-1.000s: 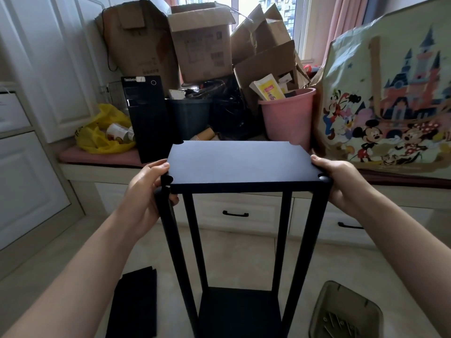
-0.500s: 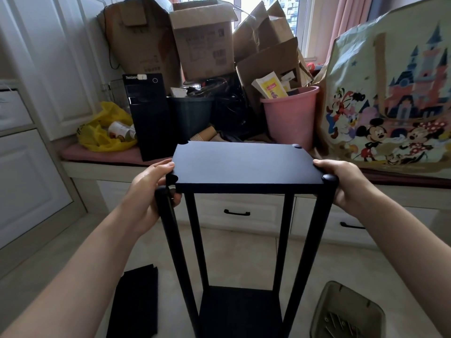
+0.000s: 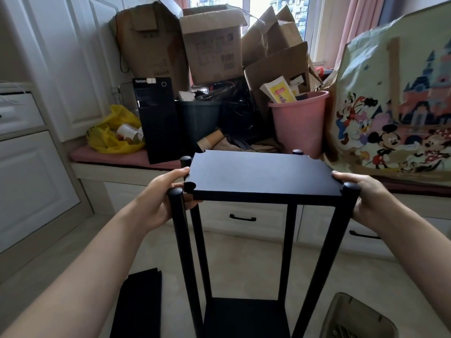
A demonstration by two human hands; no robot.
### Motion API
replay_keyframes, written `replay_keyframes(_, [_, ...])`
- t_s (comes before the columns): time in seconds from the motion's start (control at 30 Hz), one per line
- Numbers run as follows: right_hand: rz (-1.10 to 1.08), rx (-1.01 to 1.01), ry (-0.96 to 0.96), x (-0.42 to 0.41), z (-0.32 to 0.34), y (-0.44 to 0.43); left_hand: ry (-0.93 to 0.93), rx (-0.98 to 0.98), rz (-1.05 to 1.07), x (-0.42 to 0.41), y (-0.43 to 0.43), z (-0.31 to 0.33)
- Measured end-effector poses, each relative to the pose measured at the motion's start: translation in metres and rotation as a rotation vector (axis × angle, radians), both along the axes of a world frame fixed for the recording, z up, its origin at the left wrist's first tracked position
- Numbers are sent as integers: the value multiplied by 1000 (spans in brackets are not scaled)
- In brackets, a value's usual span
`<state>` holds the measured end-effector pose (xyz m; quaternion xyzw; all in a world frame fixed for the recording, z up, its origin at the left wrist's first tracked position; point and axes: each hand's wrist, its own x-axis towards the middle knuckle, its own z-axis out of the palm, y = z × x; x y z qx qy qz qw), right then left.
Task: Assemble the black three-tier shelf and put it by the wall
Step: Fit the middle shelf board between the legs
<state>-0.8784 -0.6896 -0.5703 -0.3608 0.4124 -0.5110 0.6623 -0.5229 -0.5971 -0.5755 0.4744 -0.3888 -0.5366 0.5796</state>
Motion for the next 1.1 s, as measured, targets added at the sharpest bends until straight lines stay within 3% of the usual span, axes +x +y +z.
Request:
replay_keyframes(0.17, [14, -43, -24, 3, -3, -7, -103, 6, 16, 10, -15, -2])
replay_keyframes(0.37, [56, -38, -5, 8, -2, -19, -98, 13, 309, 13, -43, 0])
replay_keyframes(0.53, [83, -32, 24, 7, -1, -29, -176, -29, 420, 17, -58, -9])
replay_keyframes(0.67, [75, -12, -1, 9, 1, -35, -147, -96, 398, 20, -64, -14])
replay_keyframes(0.9, [89, -41, -26, 24, 2, -35, -64, -54, 164, 23, -59, -15])
replay_keyframes(1.1, [78, -36, -24, 23, 2, -35, -290, -160, 121, 19, -45, -15])
